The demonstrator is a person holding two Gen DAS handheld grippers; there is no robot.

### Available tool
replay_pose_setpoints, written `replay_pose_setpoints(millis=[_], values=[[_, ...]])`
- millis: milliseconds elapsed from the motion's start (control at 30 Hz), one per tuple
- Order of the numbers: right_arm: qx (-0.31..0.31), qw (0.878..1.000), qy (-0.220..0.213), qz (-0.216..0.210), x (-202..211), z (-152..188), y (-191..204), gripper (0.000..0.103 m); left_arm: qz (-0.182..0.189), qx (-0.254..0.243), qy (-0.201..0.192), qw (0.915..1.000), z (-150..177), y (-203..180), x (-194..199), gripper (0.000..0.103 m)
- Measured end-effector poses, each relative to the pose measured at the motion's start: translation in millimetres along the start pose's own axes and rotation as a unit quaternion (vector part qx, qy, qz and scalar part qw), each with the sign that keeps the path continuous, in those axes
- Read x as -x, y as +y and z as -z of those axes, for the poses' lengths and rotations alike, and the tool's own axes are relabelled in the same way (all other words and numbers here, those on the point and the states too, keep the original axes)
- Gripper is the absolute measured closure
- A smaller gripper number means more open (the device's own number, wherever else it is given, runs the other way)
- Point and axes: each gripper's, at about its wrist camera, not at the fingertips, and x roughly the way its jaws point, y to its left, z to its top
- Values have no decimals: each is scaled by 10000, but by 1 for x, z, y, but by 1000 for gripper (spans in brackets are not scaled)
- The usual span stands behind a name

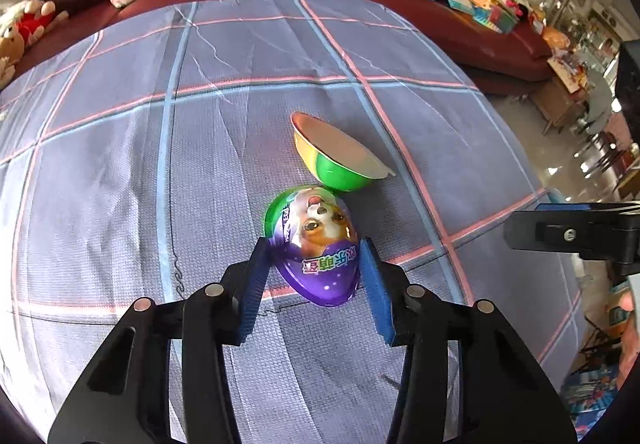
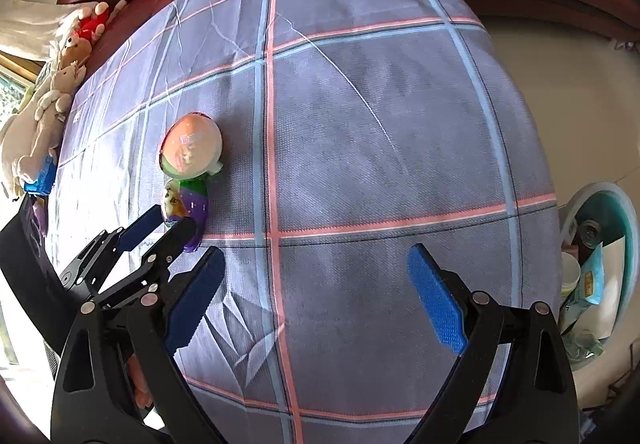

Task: Collect trash
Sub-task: 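Grasp the purple candy egg with the left tool, then grasp the white red-rimmed cup with the right tool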

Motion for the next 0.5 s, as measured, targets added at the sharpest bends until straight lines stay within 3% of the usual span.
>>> replay_pose_setpoints(millis=[67,500], values=[[-13,10000,10,14,-2,-2,2,15,74,27,-29,10000,1,4,2,62],[588,9982,89,-30,-22,-33,62,15,22,547,-210,9983,2,76,29,62]])
